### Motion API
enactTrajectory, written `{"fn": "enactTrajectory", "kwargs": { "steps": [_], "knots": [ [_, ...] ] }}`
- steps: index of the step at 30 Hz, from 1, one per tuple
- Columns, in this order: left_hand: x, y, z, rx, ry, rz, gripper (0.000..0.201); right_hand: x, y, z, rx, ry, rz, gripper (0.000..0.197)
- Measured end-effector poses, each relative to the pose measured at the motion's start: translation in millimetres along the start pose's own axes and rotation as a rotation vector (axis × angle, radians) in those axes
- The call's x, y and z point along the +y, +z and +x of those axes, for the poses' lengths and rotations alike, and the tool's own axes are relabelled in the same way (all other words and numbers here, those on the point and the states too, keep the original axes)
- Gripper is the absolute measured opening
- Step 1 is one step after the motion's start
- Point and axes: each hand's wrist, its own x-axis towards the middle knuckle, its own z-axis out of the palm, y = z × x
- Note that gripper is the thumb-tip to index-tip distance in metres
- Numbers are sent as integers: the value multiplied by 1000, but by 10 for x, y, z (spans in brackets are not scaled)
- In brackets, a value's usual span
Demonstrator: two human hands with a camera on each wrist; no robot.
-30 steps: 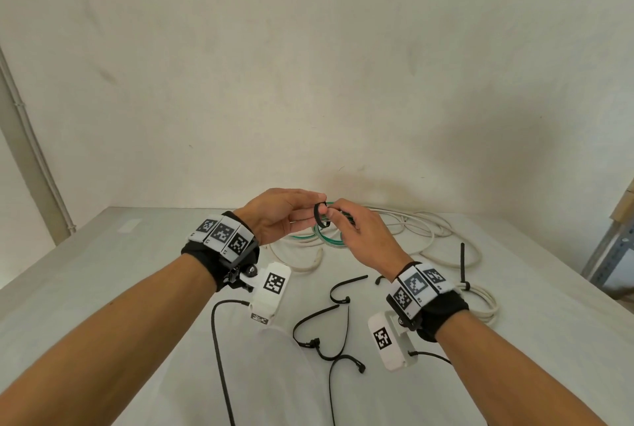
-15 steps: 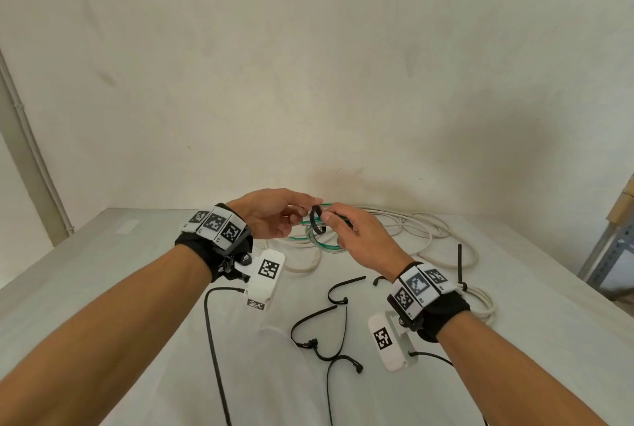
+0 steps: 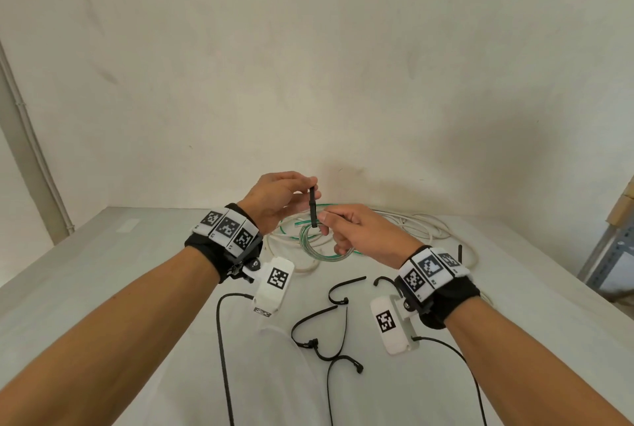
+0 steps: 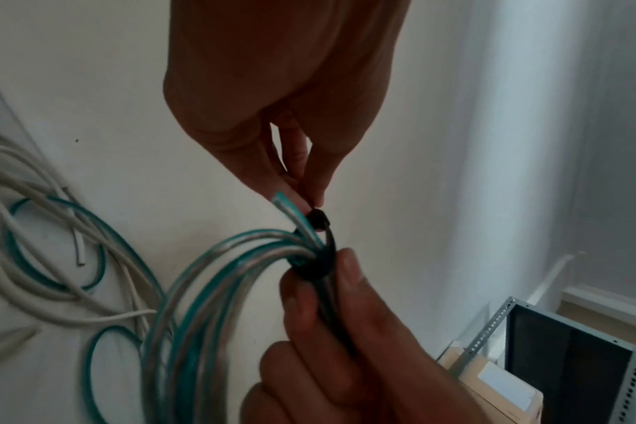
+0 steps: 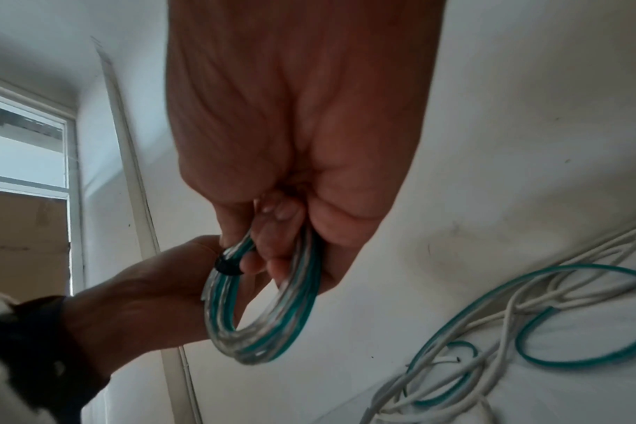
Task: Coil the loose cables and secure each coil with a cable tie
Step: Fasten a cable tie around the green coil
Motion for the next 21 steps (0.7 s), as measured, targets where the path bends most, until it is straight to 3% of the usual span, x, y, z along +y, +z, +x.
{"fn": "enactTrajectory", "kwargs": {
  "steps": [3,9,13,15,18,21],
  "knots": [
    [56,7,20,50,44,-3,2,-74,-35,41,-10,-17,-53,41],
    [-19,-30,41,84,72,84,20,-121,16,5,-55,-44,-160,37],
    [-15,-4,6,67,61,28,4,-141,-3,-15,-36,-60,-121,36],
    [31,6,-17,-3,14,-25,12,-114,-9,-18,1,-53,-55,37],
    [63,-15,-119,-174,-78,149,37,-40,-24,-26,68,-33,4,38],
    [-1,-42,-196,-278,-125,239,33,-1,-49,0,114,-24,53,32]
  ]
}}
